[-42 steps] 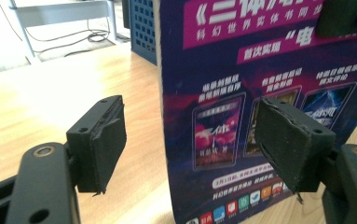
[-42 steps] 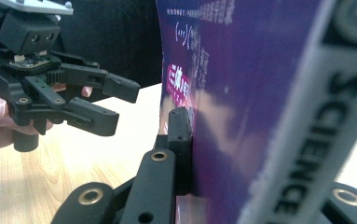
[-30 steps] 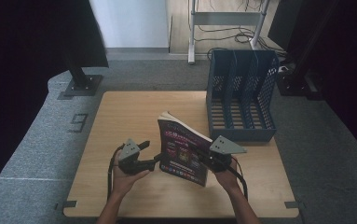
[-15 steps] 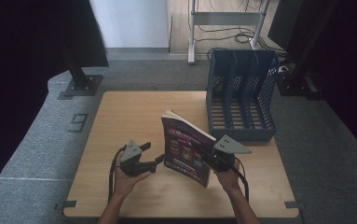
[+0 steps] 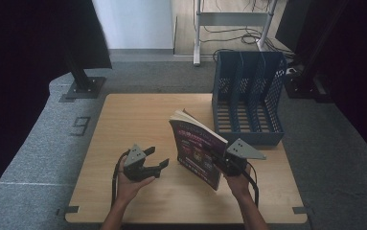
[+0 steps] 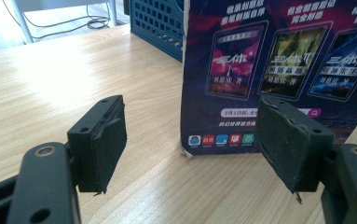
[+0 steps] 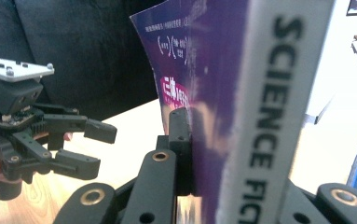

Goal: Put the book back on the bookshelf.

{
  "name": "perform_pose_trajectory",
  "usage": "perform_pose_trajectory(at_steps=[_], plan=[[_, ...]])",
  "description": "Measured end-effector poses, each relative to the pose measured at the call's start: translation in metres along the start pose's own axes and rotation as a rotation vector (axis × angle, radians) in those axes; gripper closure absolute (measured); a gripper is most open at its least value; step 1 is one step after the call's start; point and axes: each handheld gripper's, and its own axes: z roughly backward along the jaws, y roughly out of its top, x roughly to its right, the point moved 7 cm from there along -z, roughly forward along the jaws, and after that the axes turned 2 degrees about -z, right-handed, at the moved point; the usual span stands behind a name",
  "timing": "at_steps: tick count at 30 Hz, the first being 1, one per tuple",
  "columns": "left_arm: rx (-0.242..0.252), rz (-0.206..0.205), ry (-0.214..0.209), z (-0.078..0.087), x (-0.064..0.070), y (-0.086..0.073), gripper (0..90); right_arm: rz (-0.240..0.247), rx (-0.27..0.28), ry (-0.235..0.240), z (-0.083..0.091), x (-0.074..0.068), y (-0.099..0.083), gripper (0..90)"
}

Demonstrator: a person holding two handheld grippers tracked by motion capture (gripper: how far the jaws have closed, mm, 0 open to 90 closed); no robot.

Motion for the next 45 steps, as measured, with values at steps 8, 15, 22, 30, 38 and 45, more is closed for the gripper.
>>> perform_pose_trajectory(at_steps=[8,15,22,30,38,45], plan=[[-0.005,0.006,0.004,-0.001,-0.001,-0.002,25.5,-0.005,0.032,-0.023,0.008,0.005,0.007,81.9],[-0.007,0.010,0.006,0.000,-0.002,-0.002,25.5,-0.012,0.061,-0.039,0.017,0.011,0.015,81.8],[-0.008,0.016,0.011,0.001,-0.004,-0.002,25.5,-0.017,0.089,-0.046,0.024,0.016,0.021,81.9],[-0.014,0.014,0.010,0.001,-0.002,-0.003,25.6,-0.040,0.126,-0.085,0.034,0.026,0.030,81.8],[-0.032,0.017,0.012,-0.003,-0.002,-0.008,25.6,-0.043,0.150,-0.108,0.041,0.032,0.036,81.8],[-0.041,0.023,0.013,-0.003,-0.004,-0.010,25.6,-0.037,0.169,-0.127,0.045,0.035,0.040,81.8]])
